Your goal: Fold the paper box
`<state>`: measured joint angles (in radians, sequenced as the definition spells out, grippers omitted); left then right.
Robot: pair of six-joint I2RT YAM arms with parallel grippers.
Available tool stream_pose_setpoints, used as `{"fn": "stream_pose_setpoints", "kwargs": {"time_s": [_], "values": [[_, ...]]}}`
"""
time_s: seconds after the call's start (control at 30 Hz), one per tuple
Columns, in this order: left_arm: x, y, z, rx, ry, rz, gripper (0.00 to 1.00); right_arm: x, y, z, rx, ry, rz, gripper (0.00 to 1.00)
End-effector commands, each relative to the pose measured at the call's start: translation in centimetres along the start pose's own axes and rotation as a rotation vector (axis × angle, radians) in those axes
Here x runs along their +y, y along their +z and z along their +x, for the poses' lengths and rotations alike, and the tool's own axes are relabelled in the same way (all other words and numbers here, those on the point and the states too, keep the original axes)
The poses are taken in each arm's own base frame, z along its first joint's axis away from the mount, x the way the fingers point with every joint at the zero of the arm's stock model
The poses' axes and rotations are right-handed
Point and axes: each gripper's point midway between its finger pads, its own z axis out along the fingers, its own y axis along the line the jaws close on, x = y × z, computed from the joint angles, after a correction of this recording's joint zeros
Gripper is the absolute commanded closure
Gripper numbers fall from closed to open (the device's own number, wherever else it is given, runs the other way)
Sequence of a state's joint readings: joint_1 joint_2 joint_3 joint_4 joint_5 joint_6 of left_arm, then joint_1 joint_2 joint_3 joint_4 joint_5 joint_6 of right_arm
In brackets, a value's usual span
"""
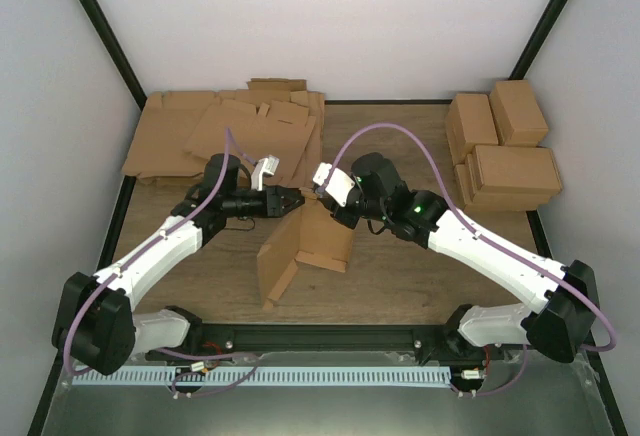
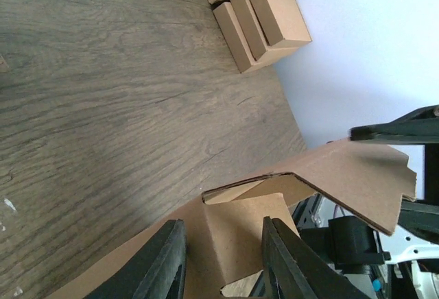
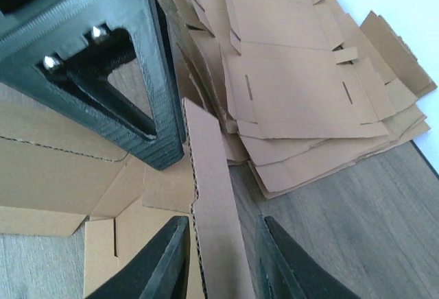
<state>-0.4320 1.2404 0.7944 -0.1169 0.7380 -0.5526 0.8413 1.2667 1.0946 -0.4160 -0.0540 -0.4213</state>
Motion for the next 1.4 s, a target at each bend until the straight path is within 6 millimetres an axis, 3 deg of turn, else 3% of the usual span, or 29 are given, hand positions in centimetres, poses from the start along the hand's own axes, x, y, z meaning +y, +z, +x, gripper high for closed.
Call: {"fn": "stream_pose_setpoints", "kwargs": {"time_s": [0.0, 0.17, 0.37, 0.47, 0.6, 0.67, 0.77, 0.9, 1.03, 1.37], "values": [[0.7, 0.0, 0.8, 0.017, 0.025, -0.036, 0.68, -0.8, -2.8, -4.1, -0.124, 0.061, 0.014, 0.7], [0.4, -0.4, 0.7, 0.0, 0.048, -0.041, 0.71, -0.3, -3.7, -4.4, -0.139, 0.117, -0.015, 0.64], [-0.4, -1.5, 0.9, -0.038, 0.073, -0.043, 0.72, 1.0, -5.2, -3.9, -0.179, 0.332, -0.079, 0.63], [-0.9, -2.1, 0.9, -0.053, 0.091, -0.051, 0.72, 1.5, -6.8, -3.9, -0.25, 0.428, -0.095, 0.62], [-1.4, -2.5, 1.2, -0.056, 0.099, -0.052, 0.72, 1.4, -10.5, -4.6, -0.391, 0.565, -0.102, 0.6], [-1.6, -2.7, 1.3, -0.054, 0.101, -0.054, 0.72, 1.3, -11.8, -3.9, -0.426, 0.621, -0.083, 0.59], [-1.8, -2.8, 1.7, -0.056, 0.103, -0.057, 0.72, 0.4, -12.6, -1.0, -0.411, 0.74, 0.018, 0.56], [-1.9, -2.7, 2.2, -0.051, 0.1, -0.058, 0.72, 0.2, -12.9, 3.0, -0.382, 0.845, 0.106, 0.53], [-1.9, -2.4, 2.7, -0.044, 0.096, -0.06, 0.72, -0.2, -13.1, 6.4, -0.362, 0.986, 0.193, 0.44], [-1.7, -2.7, 3.3, -0.036, 0.089, -0.082, 0.72, 2.3, -9.6, 8.7, -0.25, 1.122, 0.091, 0.29]]}}
